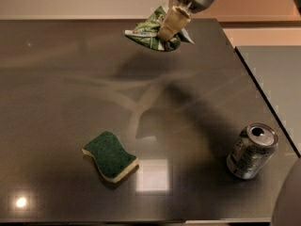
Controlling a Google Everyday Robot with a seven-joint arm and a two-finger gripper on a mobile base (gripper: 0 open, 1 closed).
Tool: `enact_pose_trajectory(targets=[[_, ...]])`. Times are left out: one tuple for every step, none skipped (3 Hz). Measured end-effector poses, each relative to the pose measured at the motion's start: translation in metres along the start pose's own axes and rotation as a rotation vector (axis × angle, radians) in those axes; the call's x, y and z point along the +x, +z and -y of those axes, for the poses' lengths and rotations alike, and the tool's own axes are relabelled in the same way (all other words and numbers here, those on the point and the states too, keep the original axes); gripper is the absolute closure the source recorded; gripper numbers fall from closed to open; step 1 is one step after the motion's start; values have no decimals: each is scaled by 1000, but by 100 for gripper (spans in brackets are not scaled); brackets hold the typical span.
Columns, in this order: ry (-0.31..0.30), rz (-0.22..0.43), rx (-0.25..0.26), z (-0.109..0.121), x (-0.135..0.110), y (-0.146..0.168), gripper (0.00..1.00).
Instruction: Pick green jalapeno chip bag
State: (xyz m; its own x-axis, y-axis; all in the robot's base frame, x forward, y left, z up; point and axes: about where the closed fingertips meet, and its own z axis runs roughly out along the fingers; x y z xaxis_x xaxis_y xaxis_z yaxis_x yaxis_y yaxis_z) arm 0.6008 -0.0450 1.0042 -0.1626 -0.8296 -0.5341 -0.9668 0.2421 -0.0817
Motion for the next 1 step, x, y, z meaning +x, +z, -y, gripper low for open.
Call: enact_pose_trajectory(targets=[[-1, 6, 4, 2, -2, 1, 100]])
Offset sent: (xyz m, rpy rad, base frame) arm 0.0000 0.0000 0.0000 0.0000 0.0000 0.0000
